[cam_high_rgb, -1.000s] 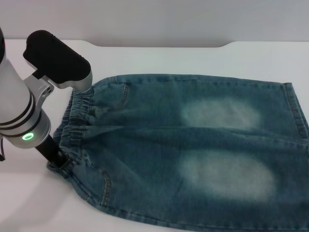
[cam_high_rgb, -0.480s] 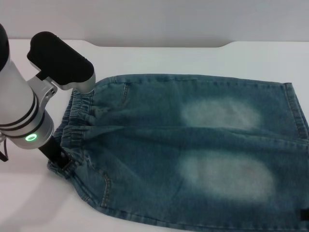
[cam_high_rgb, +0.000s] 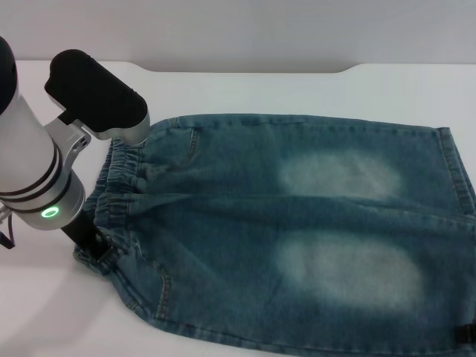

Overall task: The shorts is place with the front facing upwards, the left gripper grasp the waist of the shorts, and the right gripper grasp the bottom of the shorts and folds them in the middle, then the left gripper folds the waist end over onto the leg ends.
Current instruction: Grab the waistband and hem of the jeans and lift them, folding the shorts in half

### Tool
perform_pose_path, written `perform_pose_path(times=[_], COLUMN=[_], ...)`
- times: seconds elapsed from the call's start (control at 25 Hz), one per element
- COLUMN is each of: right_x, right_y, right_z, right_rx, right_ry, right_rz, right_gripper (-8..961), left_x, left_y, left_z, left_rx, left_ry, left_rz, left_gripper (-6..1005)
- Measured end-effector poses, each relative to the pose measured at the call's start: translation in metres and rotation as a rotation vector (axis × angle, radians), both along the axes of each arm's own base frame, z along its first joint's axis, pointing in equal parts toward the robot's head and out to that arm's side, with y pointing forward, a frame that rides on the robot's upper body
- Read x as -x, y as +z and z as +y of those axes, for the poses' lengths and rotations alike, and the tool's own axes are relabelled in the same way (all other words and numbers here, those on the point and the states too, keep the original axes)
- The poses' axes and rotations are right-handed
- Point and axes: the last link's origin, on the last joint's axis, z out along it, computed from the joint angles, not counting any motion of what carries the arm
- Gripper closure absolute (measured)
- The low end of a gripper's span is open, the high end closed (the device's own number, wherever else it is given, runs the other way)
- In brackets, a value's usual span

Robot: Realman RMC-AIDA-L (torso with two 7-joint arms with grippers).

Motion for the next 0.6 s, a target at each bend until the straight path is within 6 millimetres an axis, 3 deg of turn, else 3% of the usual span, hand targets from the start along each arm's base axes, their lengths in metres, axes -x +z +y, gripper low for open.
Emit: perform_pose_path(times=[0.32, 0.6], right_x=[0.000, 0.015], right_y=[-0.005, -0.005], right_z=[0.001, 0.000], right_rx=[0.013, 0.045], right_ry=[0.009, 0.092], right_rz=[0.003, 0.063], right_gripper=[415, 443], left_x=[-0.001, -0.001], left_y=[-0.002, -0.002], left_z=[-0.001, -0.001], left_rx=[0.007, 0.008], left_ry=[-0.004, -0.005], left_rz=[0.001, 0.001], left_gripper=[957, 957])
